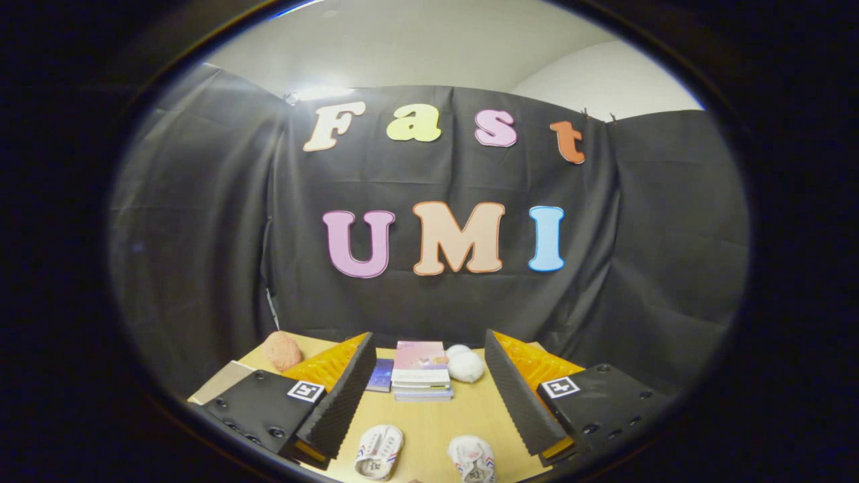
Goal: Open the storage box then place both shoes into the box .Put the left shoe in first, then the right shoe, with the right side of both shoes facing outward in a uniform manner.
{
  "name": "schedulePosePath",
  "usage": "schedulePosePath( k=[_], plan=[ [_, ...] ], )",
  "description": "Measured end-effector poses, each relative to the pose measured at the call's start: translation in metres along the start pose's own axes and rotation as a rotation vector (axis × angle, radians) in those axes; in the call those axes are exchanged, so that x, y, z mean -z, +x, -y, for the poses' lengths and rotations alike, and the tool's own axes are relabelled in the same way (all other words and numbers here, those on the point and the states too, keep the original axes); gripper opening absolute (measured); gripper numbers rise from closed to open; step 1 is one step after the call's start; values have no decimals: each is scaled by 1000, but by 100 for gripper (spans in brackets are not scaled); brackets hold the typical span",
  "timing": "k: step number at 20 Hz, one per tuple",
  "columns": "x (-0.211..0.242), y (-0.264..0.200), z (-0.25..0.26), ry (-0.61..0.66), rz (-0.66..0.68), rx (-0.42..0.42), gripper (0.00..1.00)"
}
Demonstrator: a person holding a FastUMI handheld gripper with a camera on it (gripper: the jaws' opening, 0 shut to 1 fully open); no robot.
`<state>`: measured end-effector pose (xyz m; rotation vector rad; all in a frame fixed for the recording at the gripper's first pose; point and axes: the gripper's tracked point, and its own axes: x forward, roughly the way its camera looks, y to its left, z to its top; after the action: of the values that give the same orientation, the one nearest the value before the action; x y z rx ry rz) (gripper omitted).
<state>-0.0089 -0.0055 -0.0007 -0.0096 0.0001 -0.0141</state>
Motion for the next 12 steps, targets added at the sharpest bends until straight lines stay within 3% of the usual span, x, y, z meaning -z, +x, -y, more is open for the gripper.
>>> schedulePosePath(
  k=[12],
  plan=[
    [59, -28, -87, 171, -74, -166, 100]
  ],
)
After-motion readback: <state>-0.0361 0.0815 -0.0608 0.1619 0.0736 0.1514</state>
